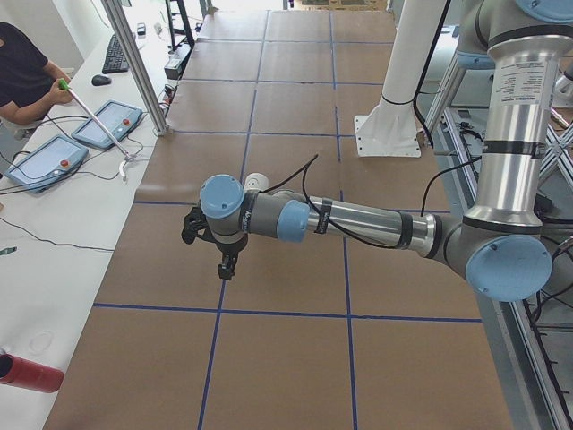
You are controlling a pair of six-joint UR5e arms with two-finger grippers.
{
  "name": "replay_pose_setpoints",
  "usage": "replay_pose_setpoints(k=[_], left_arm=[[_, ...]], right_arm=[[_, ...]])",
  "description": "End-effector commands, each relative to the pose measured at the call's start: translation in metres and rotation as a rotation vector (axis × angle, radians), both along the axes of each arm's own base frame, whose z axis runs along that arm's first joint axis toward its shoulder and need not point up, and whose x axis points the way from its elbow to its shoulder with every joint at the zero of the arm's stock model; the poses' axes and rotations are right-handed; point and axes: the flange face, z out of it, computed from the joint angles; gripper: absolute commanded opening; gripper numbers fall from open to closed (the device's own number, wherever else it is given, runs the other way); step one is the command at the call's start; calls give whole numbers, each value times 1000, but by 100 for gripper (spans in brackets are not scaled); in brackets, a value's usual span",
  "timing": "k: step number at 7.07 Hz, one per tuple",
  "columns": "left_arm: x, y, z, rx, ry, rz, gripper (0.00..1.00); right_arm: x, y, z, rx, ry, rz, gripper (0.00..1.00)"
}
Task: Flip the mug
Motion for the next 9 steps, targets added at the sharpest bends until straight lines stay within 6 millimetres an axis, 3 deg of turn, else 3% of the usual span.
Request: replay_pose_setpoints(k=[1,2,3,5,6,7,9], left_arm=[[49,-1,-21,-43,95,-104,100],[62,4,-26,-50,152,-153,100],[89,8,-27,-91,217,-189,100],[122,25,12,-87,362,-285,100],[161,29,10,-97,396,-398,100],[184,31,-1,-114,456,-420,100],[197,36,-15,-130,602,-447,100]], right_arm=[[0,0,0,0,0,0,100],[0,0,0,0,0,0,100],[0,0,1,-1,0,0,100],[0,0,0,0,0,0,100],[0,0,0,0,0,0,100],[0,0,0,0,0,0,100],[0,0,0,0,0,0,100]])
